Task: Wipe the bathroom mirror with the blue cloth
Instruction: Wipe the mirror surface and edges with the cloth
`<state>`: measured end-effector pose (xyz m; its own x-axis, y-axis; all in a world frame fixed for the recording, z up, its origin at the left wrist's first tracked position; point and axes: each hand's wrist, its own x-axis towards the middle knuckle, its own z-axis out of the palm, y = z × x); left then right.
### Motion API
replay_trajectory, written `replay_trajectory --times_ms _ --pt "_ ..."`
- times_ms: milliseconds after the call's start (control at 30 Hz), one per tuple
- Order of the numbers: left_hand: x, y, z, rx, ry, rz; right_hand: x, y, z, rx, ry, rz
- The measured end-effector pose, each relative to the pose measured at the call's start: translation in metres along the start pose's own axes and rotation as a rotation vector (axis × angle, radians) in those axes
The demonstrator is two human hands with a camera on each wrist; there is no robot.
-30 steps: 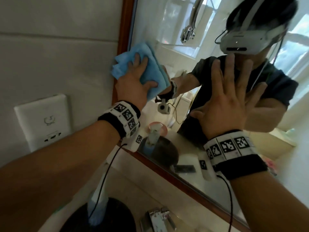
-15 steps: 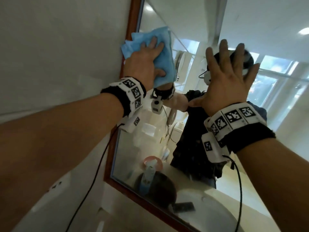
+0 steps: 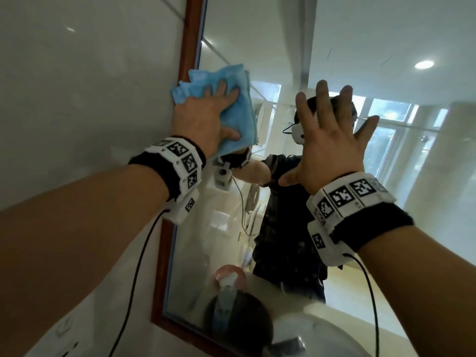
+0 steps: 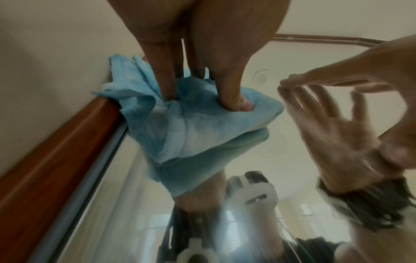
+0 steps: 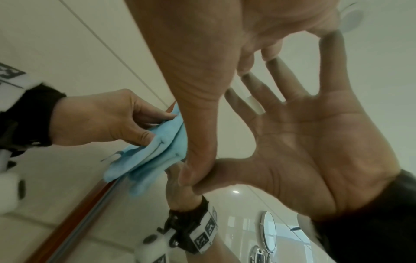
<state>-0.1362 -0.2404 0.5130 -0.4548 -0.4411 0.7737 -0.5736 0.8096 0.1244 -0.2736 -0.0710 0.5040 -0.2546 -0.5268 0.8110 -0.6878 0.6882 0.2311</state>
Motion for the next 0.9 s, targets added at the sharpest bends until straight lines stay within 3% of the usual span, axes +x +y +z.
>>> replay_trajectory --times_ms 200,333,500,667,900 --pt "-0.03 -0.017 0.036 0.034 -0.115 -0.013 0.001 -0.002 0.0 -0.01 -0.02 0.001" --pt "-0.038 -0.021 0.053 0.022 -0.103 -0.045 0.001 -0.004 0.006 -0.04 0.033 0.005" --pt "-0.047 -0.016 0.052 -0.078 -0.116 -0.044 0.0 -0.001 0.0 -0.058 -0.057 -0.013" --pt "-0.083 -0.01 0.067 -0.104 -0.145 -0.081 -0.001 -0.002 0.003 -0.067 -0.003 -0.01" --pt "-0.113 -0.008 0.085 -0.161 -0.187 -0.116 -0.004 -0.005 0.004 -0.065 -0.054 -0.001"
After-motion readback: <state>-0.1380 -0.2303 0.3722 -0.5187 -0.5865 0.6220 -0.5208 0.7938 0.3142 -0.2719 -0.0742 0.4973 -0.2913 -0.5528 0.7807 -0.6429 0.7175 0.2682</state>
